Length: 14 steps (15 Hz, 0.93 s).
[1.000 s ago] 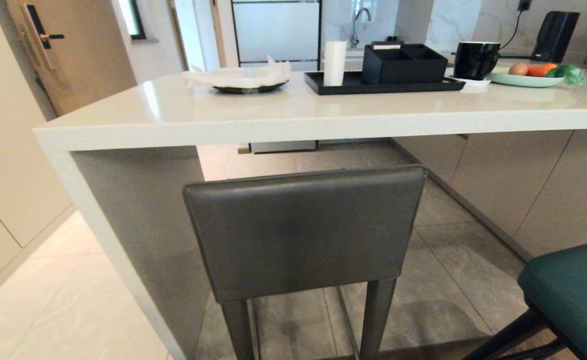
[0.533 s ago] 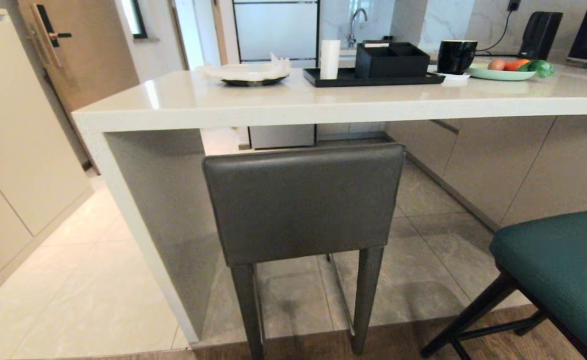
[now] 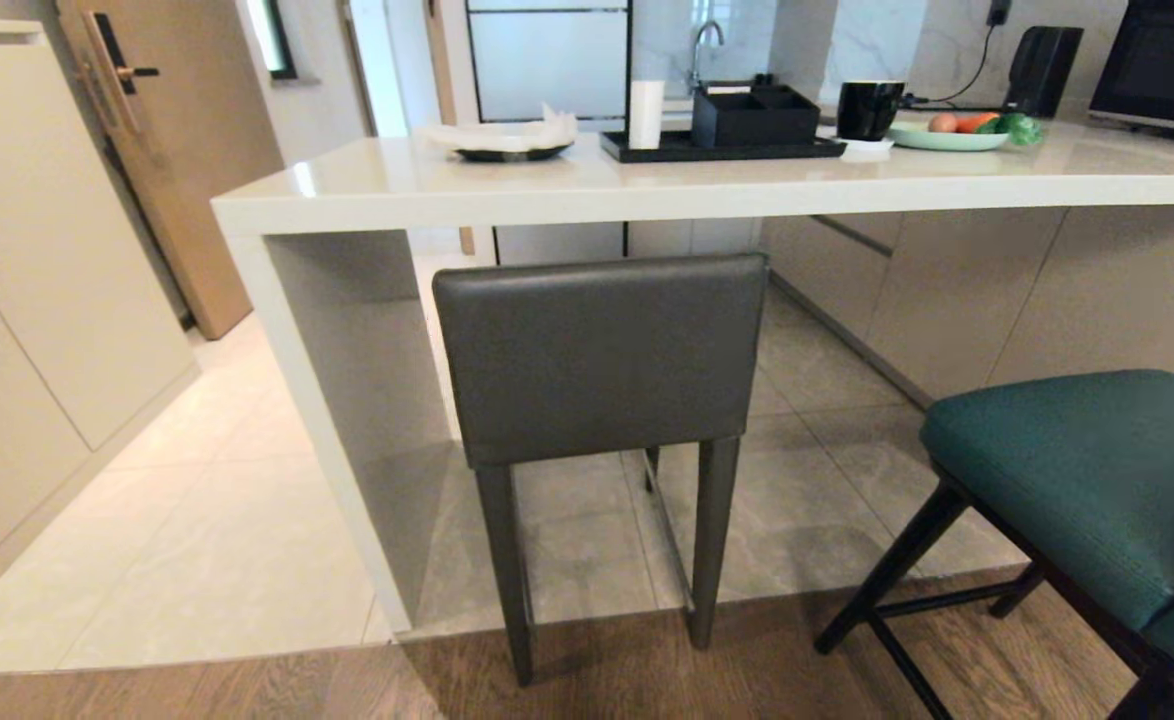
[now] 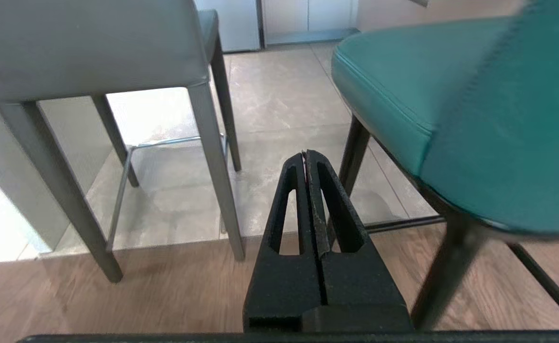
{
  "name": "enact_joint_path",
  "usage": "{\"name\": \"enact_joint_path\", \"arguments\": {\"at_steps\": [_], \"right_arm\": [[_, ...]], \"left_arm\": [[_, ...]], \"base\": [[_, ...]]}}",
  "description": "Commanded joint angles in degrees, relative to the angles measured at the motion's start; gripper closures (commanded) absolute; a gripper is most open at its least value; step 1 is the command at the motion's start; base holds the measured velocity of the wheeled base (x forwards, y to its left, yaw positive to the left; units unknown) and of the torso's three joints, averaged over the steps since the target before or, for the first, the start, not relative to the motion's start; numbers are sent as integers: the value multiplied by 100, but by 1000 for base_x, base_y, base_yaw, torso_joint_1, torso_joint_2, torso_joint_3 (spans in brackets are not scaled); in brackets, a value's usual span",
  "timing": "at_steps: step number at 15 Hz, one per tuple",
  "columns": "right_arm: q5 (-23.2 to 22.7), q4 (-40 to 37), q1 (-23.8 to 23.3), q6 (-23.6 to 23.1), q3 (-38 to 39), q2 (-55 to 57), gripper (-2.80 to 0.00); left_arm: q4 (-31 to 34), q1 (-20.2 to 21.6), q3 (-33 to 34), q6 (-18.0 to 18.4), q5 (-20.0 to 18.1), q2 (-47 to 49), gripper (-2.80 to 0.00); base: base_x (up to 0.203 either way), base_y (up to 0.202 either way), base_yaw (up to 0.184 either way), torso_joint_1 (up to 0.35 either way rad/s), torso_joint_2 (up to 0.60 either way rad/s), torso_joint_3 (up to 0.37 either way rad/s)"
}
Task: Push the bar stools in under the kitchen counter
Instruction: Push the blue chair back under the dining table
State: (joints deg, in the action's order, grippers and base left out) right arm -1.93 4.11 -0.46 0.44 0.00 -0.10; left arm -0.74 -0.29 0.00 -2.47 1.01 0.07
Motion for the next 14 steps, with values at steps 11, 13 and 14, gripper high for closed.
{"name": "enact_joint_path", "arguments": {"at_steps": [11,13,14], "right_arm": [[8,2,2,0,0,10,0],[8,2,2,0,0,10,0],[8,2,2,0,0,10,0]], "left_arm": [[-5,3,9,-16,4,10,0],[-5,3,9,-16,4,10,0],[-5,0,9,-16,4,10,0]], "base": [[-6,-54,0,0,1,1],[0,-198,2,0,5,5],[0,-196,-1,2,0,5]]}}
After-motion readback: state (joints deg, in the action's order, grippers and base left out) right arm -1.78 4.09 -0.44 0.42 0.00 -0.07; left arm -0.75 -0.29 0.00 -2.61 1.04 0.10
